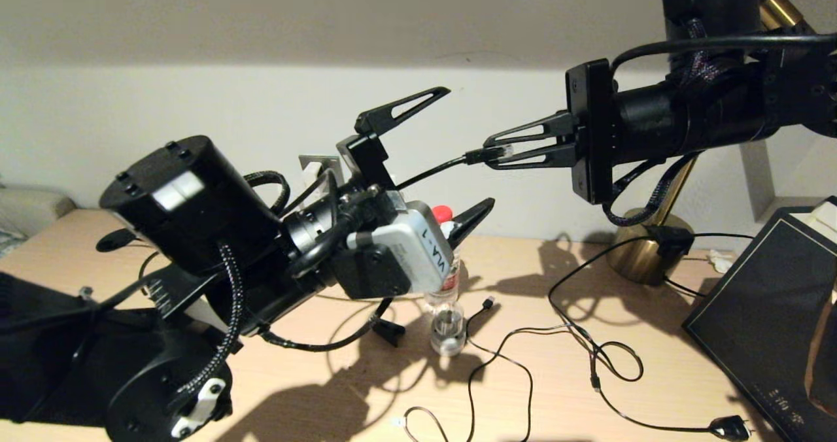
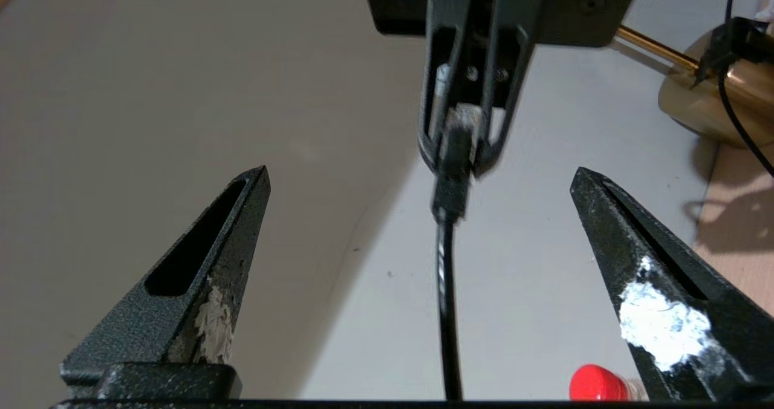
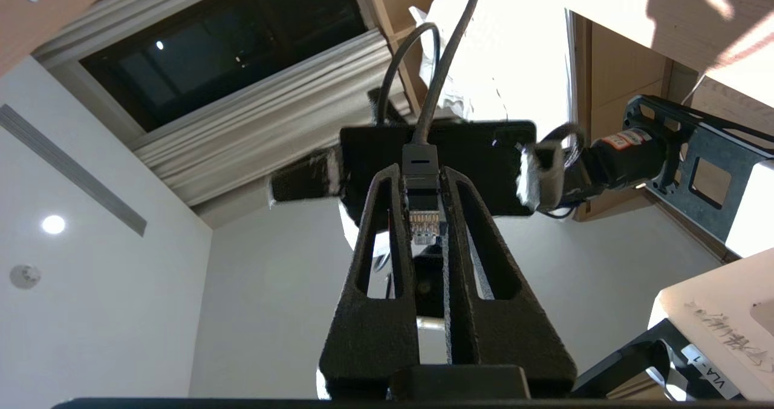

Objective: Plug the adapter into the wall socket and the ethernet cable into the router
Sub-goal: Hand it to the other hand

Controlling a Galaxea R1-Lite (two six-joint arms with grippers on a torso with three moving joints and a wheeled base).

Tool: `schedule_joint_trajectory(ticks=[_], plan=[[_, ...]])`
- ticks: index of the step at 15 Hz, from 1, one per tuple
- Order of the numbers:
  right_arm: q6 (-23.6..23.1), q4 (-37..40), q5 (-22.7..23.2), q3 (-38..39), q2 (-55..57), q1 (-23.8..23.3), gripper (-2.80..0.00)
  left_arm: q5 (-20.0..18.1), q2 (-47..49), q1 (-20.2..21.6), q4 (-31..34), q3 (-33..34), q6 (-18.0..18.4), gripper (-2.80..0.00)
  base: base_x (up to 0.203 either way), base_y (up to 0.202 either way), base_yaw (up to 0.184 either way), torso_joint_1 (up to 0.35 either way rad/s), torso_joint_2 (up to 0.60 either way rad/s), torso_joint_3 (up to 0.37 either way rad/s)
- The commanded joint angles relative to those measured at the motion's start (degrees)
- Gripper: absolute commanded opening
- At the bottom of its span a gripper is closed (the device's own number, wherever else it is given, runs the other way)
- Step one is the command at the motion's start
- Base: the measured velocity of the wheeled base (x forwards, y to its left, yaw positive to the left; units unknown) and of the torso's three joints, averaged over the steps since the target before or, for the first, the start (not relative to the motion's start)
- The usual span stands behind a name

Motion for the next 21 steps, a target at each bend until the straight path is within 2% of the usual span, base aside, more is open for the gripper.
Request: schedule_joint_trajectory(ticks=[1, 4, 9, 13, 14, 21], plan=[[0.4, 0.1, 0.3, 0.1, -0.2, -0.1, -2.8, -0.9, 0.4, 0.3, -0.5, 0.5, 0.3, 0.0, 0.0, 0.0, 0.0, 0.0, 0.0, 0.0], [0.4, 0.2, 0.3, 0.3, -0.3, 0.0, -2.8, -3.3, 0.5, 0.4, -1.3, 0.5, 0.0, 0.0, 0.0, 0.0, 0.0, 0.0, 0.0, 0.0], [0.2, 0.2, 0.3, 0.5, -0.2, 0.0, -2.8, -4.2, 1.5, 2.0, -1.5, 0.0, -0.4, 0.0, 0.0, 0.0, 0.0, 0.0, 0.0, 0.0], [-0.3, 0.2, 0.3, 0.6, -0.2, 0.0, -2.8, -4.2, 2.7, 2.5, -3.8, 0.2, -2.1, 0.0, 0.0, 0.0, 0.0, 0.0, 0.0, 0.0], [-0.3, 0.2, 0.3, 0.6, -0.2, 0.0, -2.8, -4.2, 3.0, 2.5, -3.9, 0.0, -2.2, -2.8, 0.0, 0.0, 0.0, 0.0, 0.0, 0.0], [-0.4, 0.1, 0.3, 0.5, 0.5, 0.0, -2.8, -4.2, 3.0, 2.1, -3.9, 0.0, -2.5, -2.8, 0.0, 0.0, 0.0, 0.0, 0.0, 0.0]])
